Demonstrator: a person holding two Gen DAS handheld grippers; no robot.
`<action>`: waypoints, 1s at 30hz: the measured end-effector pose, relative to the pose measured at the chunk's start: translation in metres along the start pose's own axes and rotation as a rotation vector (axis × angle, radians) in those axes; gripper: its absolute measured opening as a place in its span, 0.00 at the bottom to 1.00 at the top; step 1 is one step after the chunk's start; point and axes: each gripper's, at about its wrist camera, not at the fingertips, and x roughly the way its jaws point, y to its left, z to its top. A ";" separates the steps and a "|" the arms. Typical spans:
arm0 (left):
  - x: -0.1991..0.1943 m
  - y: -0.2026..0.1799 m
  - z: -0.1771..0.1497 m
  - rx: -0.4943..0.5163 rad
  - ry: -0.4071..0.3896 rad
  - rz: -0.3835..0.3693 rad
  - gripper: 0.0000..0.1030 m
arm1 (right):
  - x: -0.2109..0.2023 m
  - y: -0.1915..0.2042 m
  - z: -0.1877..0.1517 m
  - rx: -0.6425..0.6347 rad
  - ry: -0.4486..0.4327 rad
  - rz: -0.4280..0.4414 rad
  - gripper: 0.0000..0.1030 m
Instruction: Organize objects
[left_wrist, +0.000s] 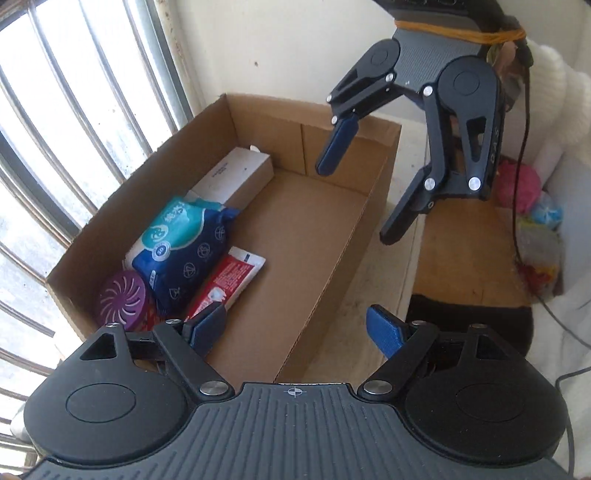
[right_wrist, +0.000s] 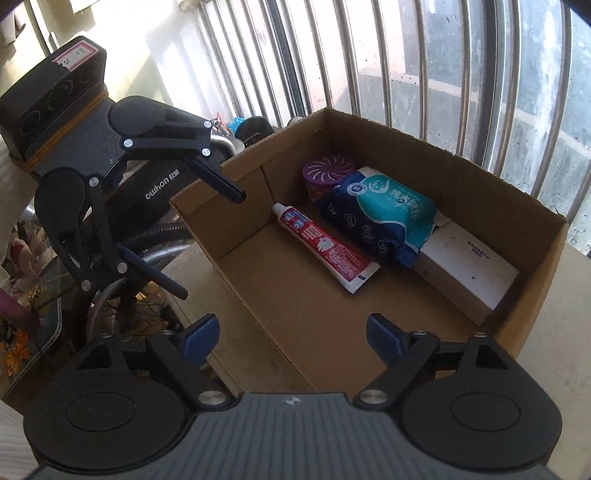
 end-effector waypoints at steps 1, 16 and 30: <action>0.013 -0.001 -0.002 0.012 0.051 -0.020 0.70 | 0.003 0.003 -0.004 -0.026 0.004 -0.058 0.87; -0.038 -0.043 -0.111 0.183 0.161 0.070 0.30 | -0.004 0.002 -0.049 0.006 -0.064 -0.054 0.35; -0.128 0.060 -0.108 -0.003 -0.097 -0.061 0.49 | -0.029 -0.039 -0.055 0.115 -0.223 0.214 0.36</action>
